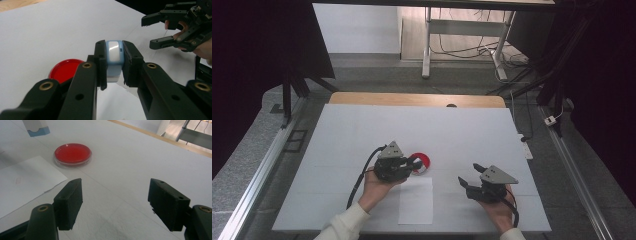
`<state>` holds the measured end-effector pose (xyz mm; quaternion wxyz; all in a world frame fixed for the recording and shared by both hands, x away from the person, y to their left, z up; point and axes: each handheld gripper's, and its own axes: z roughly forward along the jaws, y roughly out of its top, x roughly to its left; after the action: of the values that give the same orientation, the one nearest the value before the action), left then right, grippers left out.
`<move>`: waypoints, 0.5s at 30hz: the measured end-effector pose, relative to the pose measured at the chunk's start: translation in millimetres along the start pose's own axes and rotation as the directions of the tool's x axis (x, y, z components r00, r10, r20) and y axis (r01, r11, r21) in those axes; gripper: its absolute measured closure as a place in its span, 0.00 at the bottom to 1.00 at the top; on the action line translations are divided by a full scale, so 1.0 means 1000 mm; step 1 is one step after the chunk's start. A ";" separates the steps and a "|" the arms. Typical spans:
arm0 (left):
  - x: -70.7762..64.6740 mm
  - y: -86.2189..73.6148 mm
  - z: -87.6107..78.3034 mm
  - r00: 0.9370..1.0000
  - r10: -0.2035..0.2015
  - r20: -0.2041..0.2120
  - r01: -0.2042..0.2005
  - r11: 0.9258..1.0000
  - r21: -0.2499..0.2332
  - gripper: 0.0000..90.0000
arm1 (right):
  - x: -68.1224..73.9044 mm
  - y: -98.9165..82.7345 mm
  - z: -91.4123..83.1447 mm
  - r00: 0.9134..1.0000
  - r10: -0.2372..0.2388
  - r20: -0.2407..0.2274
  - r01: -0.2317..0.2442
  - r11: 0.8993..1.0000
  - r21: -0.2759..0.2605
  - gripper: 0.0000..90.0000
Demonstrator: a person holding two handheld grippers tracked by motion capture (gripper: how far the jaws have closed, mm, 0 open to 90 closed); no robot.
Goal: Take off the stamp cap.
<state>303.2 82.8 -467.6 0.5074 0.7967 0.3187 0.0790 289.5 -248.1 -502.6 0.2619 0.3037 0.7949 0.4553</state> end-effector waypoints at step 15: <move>-0.001 0.000 0.001 1.000 0.001 0.001 -0.001 1.000 0.005 0.83 | 0.020 0.006 0.014 1.000 -0.020 -0.011 0.019 1.000 -0.021 0.33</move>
<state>303.3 81.5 -468.3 0.5053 0.7982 0.3184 0.0781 287.2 -223.5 -506.1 0.2648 0.2907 0.7946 0.4626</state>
